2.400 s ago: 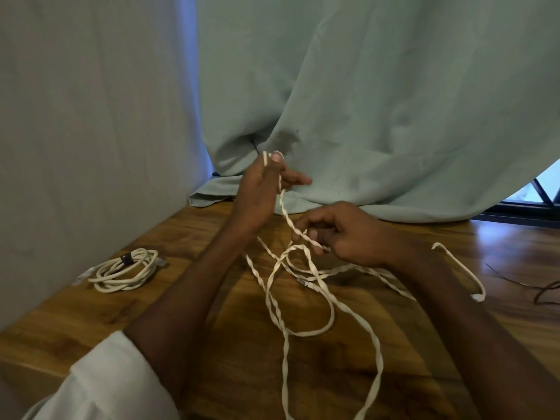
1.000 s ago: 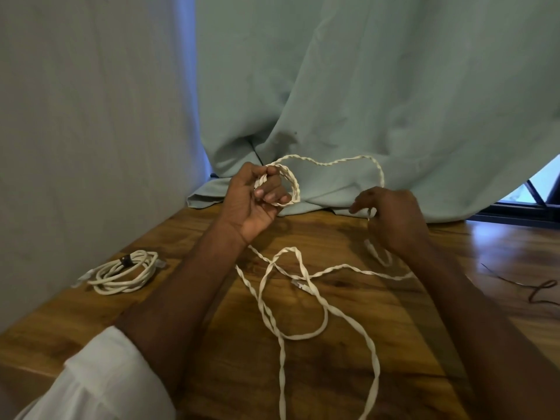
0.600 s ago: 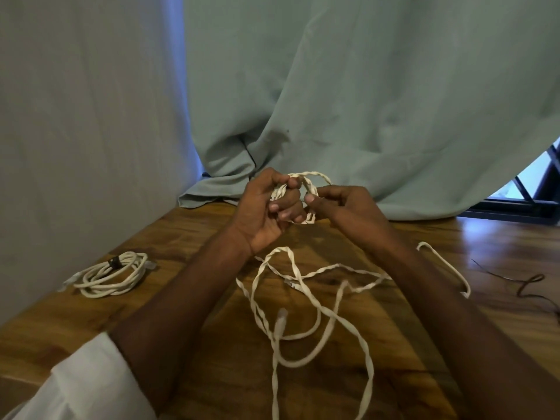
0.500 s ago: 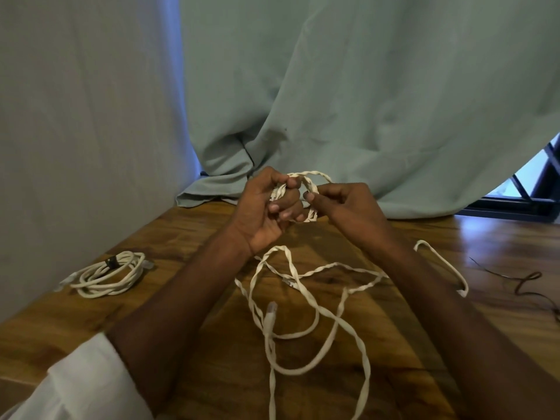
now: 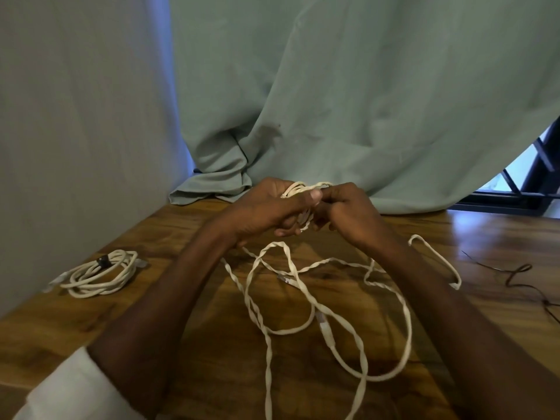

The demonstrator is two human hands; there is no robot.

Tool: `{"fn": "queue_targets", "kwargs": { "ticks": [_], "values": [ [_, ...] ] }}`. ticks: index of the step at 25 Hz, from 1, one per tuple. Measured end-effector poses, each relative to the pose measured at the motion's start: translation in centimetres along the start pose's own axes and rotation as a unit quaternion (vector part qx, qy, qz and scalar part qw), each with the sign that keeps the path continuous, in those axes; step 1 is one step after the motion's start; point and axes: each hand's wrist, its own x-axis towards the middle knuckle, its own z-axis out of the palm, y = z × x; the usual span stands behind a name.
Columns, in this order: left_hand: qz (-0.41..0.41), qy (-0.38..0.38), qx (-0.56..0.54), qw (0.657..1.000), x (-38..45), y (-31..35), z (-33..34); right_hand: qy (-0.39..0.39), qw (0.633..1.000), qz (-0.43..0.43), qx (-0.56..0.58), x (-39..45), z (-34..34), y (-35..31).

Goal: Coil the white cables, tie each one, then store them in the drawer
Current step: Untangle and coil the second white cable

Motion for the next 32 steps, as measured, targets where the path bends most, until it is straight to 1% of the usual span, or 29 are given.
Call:
{"fn": "queue_targets", "kwargs": {
  "ticks": [2, 4, 5, 6, 7, 8, 9, 10, 12, 13, 15, 17, 18, 20, 21, 22, 23, 24, 25, 26, 27, 28, 29, 30, 31, 32],
  "values": [
    [0.005, 0.021, 0.039, 0.999, 0.0, -0.3, 0.0, -0.034, 0.999, -0.005, -0.015, -0.2, -0.4, -0.4],
    [-0.003, 0.021, 0.018, 1.0, 0.1, -0.7, 0.1, -0.056, 0.998, 0.018, 0.017, -0.5, -1.3, -0.6],
    [-0.007, 0.018, -0.007, 1.0, 0.2, -0.9, 0.0, -0.033, 0.999, 0.023, 0.035, -0.7, -1.5, -0.7],
    [-0.008, 0.014, -0.032, 0.999, 0.3, -1.1, -0.1, 0.028, 0.999, 0.007, 0.034, -0.7, -1.6, -0.6],
    [-0.006, 0.009, -0.055, 0.998, 0.3, -1.1, -0.2, 0.114, 0.993, -0.032, 0.0, -0.5, -1.7, -0.2],
    [-0.001, 0.001, -0.076, 0.997, 0.4, -1.1, -0.3, 0.18, 0.98, -0.075, -0.042, -0.2, -1.6, 0.2],
    [0.004, -0.008, -0.099, 0.995, 0.5, -0.9, -0.3, 0.198, 0.971, -0.111, -0.076, 0.0, -1.5, 0.6],
    [0.01, -0.016, -0.127, 0.992, 0.4, -0.7, -0.4, 0.172, 0.972, -0.132, -0.093, 0.1, -1.1, 1.1],
    [0.013, -0.024, -0.204, 0.979, 0.5, -0.3, -1.0, 0.093, 0.983, -0.126, -0.099, 0.5, -0.2, 1.8],
    [0.008, -0.024, -0.245, 0.969, 0.5, -0.2, -1.3, 0.074, 0.986, -0.112, -0.103, 0.5, 0.3, 2.0],
    [0.0, -0.006, -0.306, 0.952, 0.8, -0.2, -1.7, 0.079, 0.988, -0.08, -0.101, 0.5, 1.0, 2.1],
    [0.015, 0.05, -0.346, 0.937, 1.1, -0.4, -2.1, 0.071, 0.99, -0.059, -0.106, 0.4, 1.3, 1.9],
    [0.031, 0.09, -0.377, 0.922, 1.2, -0.6, -2.4, 0.039, 0.989, -0.061, -0.131, 0.4, 1.4, 1.6],
    [0.065, 0.166, -0.441, 0.879, 1.6, -1.0, -3.4, -0.047, 0.977, -0.069, -0.195, 0.0, 1.8, 1.1],
    [0.074, 0.202, -0.458, 0.863, 1.9, -1.1, -3.8, -0.077, 0.974, -0.07, -0.201, -0.3, 2.2, 0.5],
    [0.077, 0.241, -0.456, 0.854, 2.2, -1.3, -4.1, -0.097, 0.977, -0.063, -0.181, -0.4, 2.5, 0.1],
    [0.073, 0.283, -0.427, 0.856, 2.4, -1.5, -4.1, -0.115, 0.981, -0.054, -0.145, -0.6, 2.6, -0.4],
    [0.068, 0.32, -0.368, 0.87, 2.6, -1.8, -3.8, -0.143, 0.983, -0.041, -0.107, -0.8, 2.5, -1.0],
    [0.066, 0.34, -0.28, 0.895, 2.7, -2.1, -3.4, -0.181, 0.98, -0.022, -0.075, -1.0, 2.4, -1.4],
    [0.069, 0.334, -0.173, 0.924, 2.7, -2.3, -2.7, -0.22, 0.975, -0.003, -0.04, -1.2, 2.2, -1.7],
    [0.073, 0.31, -0.057, 0.946, 2.6, -2.6, -1.9, -0.251, 0.968, 0.013, 0.001, -1.2, 2.0, -1.7],
    [0.075, 0.276, 0.059, 0.956, 2.4, -3.1, -1.2, -0.272, 0.961, 0.025, 0.05, -1.2, 1.7, -1.4],
    [0.079, 0.244, 0.162, 0.953, 2.3, -3.8, -0.7, -0.289, 0.952, 0.036, 0.097, -1.1, 1.4, -1.1],
    [0.088, 0.222, 0.241, 0.941, 2.2, -4.4, -0.4, -0.309, 0.941, 0.047, 0.128, -1.0, 0.9, -0.7],
    [0.098, 0.209, 0.292, 0.928, 2.3, -5.0, -0.4, -0.335, 0.929, 0.053, 0.15, -1.1, 0.3, -0.4],
    [0.104, 0.2, 0.315, 0.922, 2.3, -5.2, -0.6, -0.354, 0.916, 0.06, 0.176, -1.2, -0.4, -0.2]
  ]
}}
